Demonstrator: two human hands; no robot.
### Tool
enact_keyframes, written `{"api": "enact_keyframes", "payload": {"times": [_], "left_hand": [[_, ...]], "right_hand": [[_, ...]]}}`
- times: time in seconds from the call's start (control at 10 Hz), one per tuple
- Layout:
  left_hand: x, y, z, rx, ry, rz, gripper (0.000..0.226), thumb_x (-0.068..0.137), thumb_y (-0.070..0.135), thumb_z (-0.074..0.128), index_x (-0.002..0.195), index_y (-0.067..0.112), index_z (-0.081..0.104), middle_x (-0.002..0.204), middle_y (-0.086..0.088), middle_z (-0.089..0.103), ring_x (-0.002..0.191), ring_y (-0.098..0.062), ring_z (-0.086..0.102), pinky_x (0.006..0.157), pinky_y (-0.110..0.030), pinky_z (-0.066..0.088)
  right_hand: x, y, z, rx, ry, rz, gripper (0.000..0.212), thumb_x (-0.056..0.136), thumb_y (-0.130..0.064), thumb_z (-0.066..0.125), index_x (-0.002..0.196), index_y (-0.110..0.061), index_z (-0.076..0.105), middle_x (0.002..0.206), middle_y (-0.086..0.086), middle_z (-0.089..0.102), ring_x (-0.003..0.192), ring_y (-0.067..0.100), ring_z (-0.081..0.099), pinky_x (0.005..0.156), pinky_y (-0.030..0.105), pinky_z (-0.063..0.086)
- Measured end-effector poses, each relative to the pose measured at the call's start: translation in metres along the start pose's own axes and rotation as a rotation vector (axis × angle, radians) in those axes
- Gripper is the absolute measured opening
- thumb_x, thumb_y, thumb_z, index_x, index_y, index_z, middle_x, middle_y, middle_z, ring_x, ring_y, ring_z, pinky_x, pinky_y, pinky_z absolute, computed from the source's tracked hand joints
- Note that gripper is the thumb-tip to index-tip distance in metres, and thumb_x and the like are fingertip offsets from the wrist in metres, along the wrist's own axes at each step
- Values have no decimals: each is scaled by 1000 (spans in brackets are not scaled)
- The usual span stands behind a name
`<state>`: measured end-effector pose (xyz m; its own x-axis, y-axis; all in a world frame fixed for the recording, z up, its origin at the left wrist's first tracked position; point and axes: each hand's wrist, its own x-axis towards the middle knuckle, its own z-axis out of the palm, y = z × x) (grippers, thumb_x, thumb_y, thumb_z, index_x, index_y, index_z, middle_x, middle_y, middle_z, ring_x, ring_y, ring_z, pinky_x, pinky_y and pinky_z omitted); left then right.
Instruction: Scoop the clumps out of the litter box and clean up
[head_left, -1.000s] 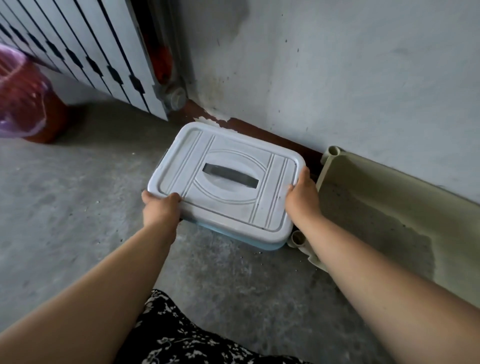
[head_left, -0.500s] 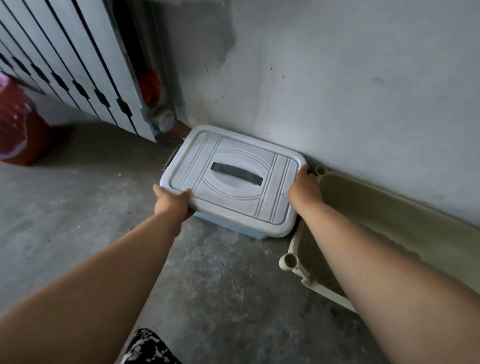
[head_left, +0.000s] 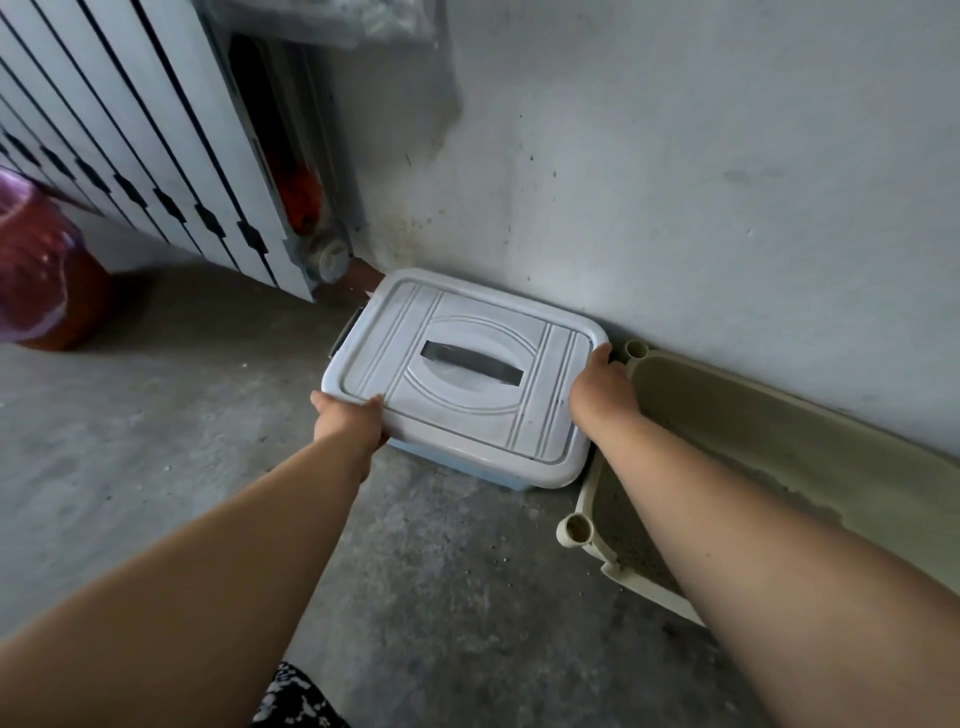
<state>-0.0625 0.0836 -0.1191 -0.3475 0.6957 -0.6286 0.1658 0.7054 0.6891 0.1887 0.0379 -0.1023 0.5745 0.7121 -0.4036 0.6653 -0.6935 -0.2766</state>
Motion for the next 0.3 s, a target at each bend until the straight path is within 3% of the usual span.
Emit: {"api": "enact_keyframes", "payload": {"times": [0.1,0.2,0.3], "left_hand": [[-8,8,4,336,106,25,81,90,42,56,152,20,8,148,-16,24,128,-39,41,99,-47,41],[-30,26,8,530,131,177,77,91,45,52,151,23,9,152,-11,11,136,-35,22,112,-45,26],[-57,47,14,705,42,380,69,90,50,51,147,26,21,150,-9,15,137,-34,21,113,-46,24]], "right_hand": [[-1,-2,-8,-95,4,-14,62,93,-5,40,148,1,11,146,23,24,128,36,39,98,39,44],[-5,-5,-31,-141,46,-80,47,90,-9,43,136,-3,36,140,18,34,129,34,39,101,39,39],[-12,-9,-61,-115,86,-161,40,88,-12,44,127,-6,47,131,16,43,122,35,46,99,39,42]]}}
